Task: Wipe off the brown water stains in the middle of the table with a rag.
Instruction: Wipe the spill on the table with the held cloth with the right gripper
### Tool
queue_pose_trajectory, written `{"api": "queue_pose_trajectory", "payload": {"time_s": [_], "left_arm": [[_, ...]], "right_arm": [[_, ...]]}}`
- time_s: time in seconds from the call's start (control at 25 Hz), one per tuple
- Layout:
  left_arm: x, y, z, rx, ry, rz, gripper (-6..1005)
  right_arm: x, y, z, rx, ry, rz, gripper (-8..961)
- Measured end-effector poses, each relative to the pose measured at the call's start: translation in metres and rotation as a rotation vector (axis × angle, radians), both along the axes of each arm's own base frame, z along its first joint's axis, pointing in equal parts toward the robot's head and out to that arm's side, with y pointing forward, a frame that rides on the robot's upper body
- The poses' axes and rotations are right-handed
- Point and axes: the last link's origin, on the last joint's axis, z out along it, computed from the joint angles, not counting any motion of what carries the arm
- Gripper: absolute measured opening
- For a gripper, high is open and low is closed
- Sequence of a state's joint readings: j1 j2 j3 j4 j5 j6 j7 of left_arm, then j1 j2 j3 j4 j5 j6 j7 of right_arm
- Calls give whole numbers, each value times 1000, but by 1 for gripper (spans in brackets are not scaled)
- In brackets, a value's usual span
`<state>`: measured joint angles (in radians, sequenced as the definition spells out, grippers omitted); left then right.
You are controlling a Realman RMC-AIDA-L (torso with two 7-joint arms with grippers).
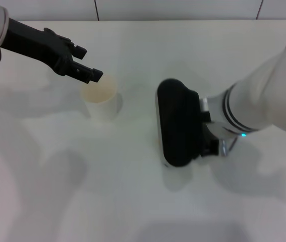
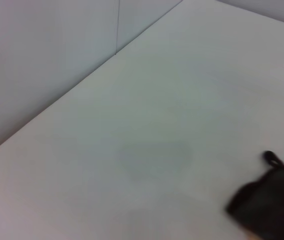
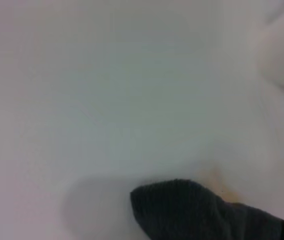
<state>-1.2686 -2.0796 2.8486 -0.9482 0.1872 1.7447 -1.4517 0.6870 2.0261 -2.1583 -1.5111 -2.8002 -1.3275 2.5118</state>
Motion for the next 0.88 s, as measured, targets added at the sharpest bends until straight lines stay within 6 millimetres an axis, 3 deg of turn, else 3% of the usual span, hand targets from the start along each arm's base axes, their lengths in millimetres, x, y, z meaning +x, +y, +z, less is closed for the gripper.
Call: {"api": "queue_pose_trajectory", "payload": {"time_s": [0.24,0.36,0.6,0.88], "left_arm": [[-1,0,1,3,2,-1,833],[0,1,1,4,2,-2,833],[0,1,1,5,3,-1,833],[1,1,0,4,2,-1,833]], "right_arm": [[0,-33,2,-147,11,-75,71],[-3,-40,0,-188,33,-88,71],[-8,-31,-6,-152,98,-65,71],[-10,-1,-11,-56,153,-21,71]]}}
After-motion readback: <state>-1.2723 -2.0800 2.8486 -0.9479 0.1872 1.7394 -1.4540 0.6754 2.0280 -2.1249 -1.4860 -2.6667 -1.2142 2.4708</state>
